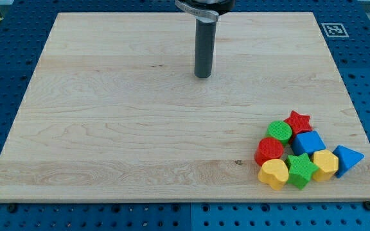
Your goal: Separate yellow heart from the red circle and green star
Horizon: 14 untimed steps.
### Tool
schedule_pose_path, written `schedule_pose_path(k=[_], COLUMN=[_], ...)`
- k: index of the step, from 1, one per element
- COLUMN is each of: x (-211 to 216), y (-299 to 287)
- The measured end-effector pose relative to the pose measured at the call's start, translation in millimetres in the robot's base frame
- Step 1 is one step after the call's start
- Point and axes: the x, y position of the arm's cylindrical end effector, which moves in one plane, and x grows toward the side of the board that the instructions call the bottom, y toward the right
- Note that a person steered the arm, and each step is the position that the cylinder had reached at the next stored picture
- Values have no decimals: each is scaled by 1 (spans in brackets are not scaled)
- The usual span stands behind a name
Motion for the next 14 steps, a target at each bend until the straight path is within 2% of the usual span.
schedule_pose_path(k=[2, 3, 5, 6, 7, 8, 9, 10, 11, 12, 14], x=[1, 1, 7, 41, 108, 134, 138, 171, 220, 220, 234], y=[5, 44, 164, 211, 244, 254, 268, 300, 306, 306, 261])
